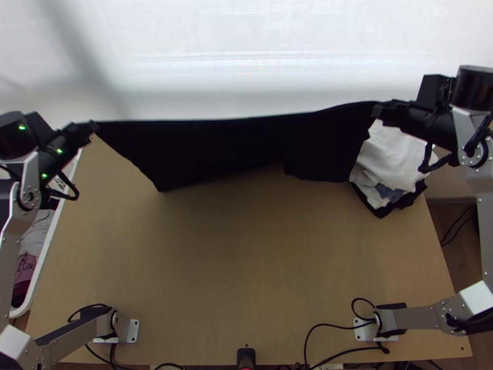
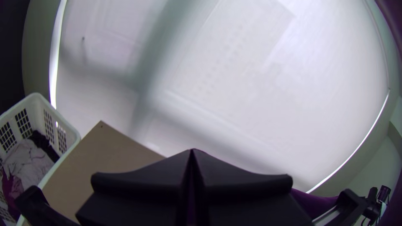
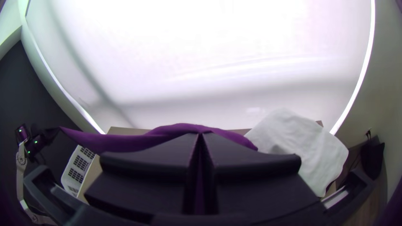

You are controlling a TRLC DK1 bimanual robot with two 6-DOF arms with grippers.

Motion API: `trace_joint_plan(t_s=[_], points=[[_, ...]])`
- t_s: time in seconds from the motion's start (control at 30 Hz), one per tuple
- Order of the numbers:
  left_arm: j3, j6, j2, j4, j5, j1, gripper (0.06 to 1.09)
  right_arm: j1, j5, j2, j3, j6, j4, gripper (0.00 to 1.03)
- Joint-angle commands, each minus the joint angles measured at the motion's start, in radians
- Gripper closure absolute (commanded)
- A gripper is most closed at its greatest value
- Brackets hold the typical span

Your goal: Fold the t-shirt

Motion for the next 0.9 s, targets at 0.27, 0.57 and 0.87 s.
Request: trace_joint_plan(t_s=[0.27,0.57,0.87], points=[[0.288,-0.035,-0.123,0.153,-0.035,0.065,1.05,-0.036,0.093,-0.078,0.293,0.018,0.073,1.0],[0.354,-0.024,-0.275,0.131,-0.038,0.069,1.05,-0.025,0.093,-0.399,0.213,-0.021,0.034,1.0],[0.279,-0.017,-0.471,-0.042,-0.038,0.091,1.05,-0.023,0.104,-0.6,0.223,-0.113,-0.164,1.0]])
